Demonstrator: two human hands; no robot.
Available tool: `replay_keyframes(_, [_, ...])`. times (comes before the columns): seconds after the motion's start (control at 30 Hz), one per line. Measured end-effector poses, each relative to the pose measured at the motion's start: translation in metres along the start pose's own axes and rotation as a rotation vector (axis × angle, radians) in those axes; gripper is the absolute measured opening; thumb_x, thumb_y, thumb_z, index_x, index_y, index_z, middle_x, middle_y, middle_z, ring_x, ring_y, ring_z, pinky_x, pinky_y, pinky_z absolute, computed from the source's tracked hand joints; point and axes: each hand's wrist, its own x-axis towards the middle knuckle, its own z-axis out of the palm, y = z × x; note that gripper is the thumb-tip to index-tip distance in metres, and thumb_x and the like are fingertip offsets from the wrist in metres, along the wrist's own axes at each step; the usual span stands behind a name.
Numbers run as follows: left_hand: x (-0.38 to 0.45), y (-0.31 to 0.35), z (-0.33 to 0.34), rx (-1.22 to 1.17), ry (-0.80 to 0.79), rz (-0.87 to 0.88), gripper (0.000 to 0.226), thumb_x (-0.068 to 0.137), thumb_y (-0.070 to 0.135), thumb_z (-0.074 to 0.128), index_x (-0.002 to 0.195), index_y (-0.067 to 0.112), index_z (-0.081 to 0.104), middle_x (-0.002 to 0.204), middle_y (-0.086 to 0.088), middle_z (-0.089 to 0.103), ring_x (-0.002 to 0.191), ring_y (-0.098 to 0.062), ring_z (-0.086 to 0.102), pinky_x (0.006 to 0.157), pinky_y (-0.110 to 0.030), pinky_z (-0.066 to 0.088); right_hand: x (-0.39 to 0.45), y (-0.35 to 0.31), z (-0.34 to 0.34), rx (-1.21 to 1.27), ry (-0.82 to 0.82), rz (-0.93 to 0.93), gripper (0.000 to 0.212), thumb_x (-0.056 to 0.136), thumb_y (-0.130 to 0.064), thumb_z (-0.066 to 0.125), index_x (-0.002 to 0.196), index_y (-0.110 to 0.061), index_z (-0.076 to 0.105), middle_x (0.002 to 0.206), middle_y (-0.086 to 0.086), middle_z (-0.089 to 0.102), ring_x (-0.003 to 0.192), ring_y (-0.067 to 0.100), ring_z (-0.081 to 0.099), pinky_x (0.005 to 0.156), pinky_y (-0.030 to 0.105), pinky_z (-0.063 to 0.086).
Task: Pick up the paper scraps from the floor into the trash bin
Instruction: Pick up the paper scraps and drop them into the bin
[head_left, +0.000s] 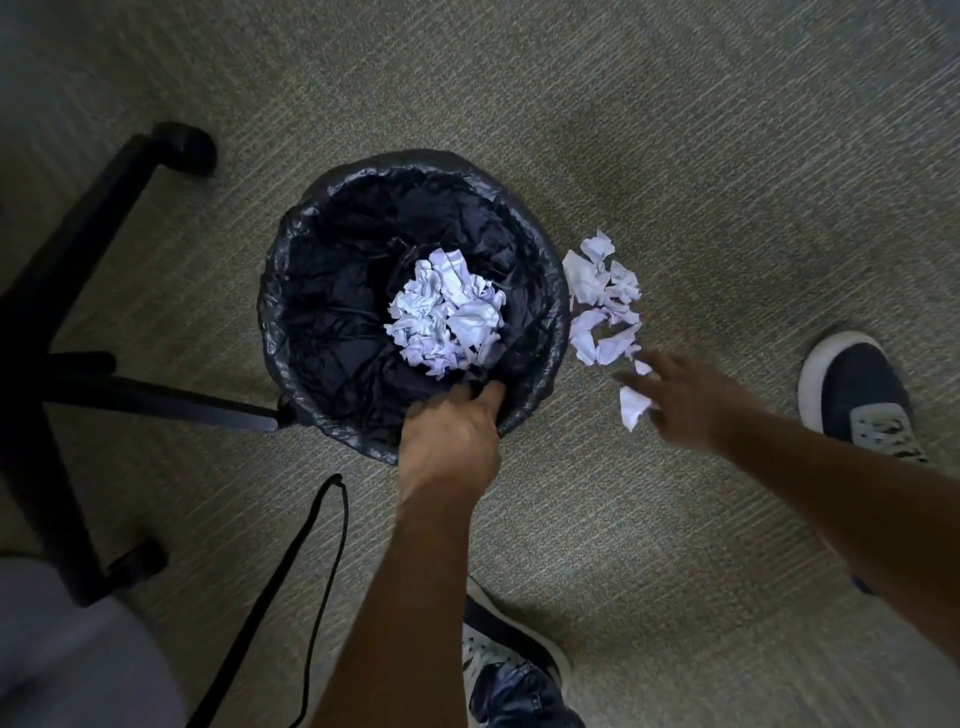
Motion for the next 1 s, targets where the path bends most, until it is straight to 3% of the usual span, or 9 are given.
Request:
replay_keyframes(0.1, [-0.001,0.000,0.003,0.001,0.015,0.017,0.051,0.082,0.012,0.046,0.130,0.029,0.044,0.105,-0.003,0.060,0.090,-0.028,0.060,0.080,-0.036,0.043,0.001,-0.013,0.008,-0.184,-0.156,-0.122,0.070,0.097,-0.030,0.050,0.157,-0.041,0.016,0.168,0.007,-0.002,0.149,0.030,0.023,0.110,0.041,0.038])
replay_keyframes(0.2, [-0.003,0.001,0.006,-0.005,0.024,0.033,0.051,0.081,0.011,0.048,0.129,0.027,0.045,0.103,-0.003,0.060,0.090,-0.028,0.059,0.080,-0.037,0.044,0.000,-0.023,0.017,-0.258,-0.233,-0.120,0.065,0.094,-0.024,0.051,0.152,-0.041,0.029,0.168,0.008,-0.009,0.147,0.034,0.025,0.107,0.041,0.042])
replay_keyframes(0.4, [-0.003,-0.002,0.007,-0.016,0.033,0.047,0.052,0.079,0.011,0.051,0.128,0.027,0.046,0.100,-0.003,0.060,0.088,-0.028,0.059,0.080,-0.036,0.044,0.007,-0.027,0.038,-0.188,-0.302,-0.039,0.065,0.090,-0.014,0.052,0.152,-0.012,0.031,0.165,0.018,-0.008,0.142,0.033,0.038,0.099,0.043,0.052])
replay_keyframes(0.57, [-0.001,-0.003,0.005,-0.030,0.011,0.043,0.050,0.077,0.011,0.053,0.124,0.027,0.046,0.098,-0.003,0.060,0.087,-0.027,0.060,0.079,-0.035,0.044,0.007,-0.028,0.025,-0.130,-0.280,-0.030,0.043,0.095,-0.016,0.049,0.136,-0.004,0.049,0.160,0.028,0.011,0.135,0.029,0.049,0.098,0.037,0.053])
replay_keyframes(0.7, [-0.002,-0.001,0.002,-0.006,-0.017,0.035,0.052,0.080,0.012,0.052,0.128,0.029,0.042,0.102,-0.002,0.059,0.090,-0.027,0.060,0.081,-0.036,0.044,-0.002,-0.029,0.003,0.068,-0.107,0.050,0.048,0.089,-0.016,0.054,0.135,-0.006,0.047,0.157,0.018,0.022,0.127,0.028,0.055,0.090,0.035,0.055])
replay_keyframes(0.8, [-0.001,0.000,0.000,0.003,-0.021,0.025,0.051,0.082,0.012,0.049,0.129,0.030,0.041,0.104,-0.002,0.060,0.091,-0.027,0.060,0.082,-0.037,0.044,-0.015,-0.041,-0.034,0.363,0.313,-0.028,0.046,0.089,-0.002,0.057,0.134,0.000,0.055,0.142,0.017,0.045,0.113,0.029,0.063,0.085,0.037,0.059])
replay_keyframes(0.9, [0.001,0.001,-0.003,0.022,-0.050,0.024,0.049,0.085,0.012,0.049,0.130,0.029,0.040,0.103,-0.003,0.061,0.090,-0.027,0.061,0.081,-0.038,0.045,-0.031,-0.067,-0.091,0.579,0.693,-0.134,0.041,0.096,0.001,0.052,0.137,0.004,0.055,0.140,0.016,0.050,0.129,0.018,0.051,0.107,0.022,0.043])
replay_keyframes(1.0, [0.004,0.002,-0.004,0.046,-0.062,0.019,0.045,0.089,0.011,0.047,0.130,0.027,0.040,0.103,-0.005,0.061,0.089,-0.027,0.062,0.081,-0.039,0.045,-0.034,-0.092,-0.135,0.675,0.818,-0.202,0.042,0.096,0.001,0.055,0.138,0.008,0.052,0.141,0.018,0.050,0.135,0.019,0.047,0.111,0.023,0.038])
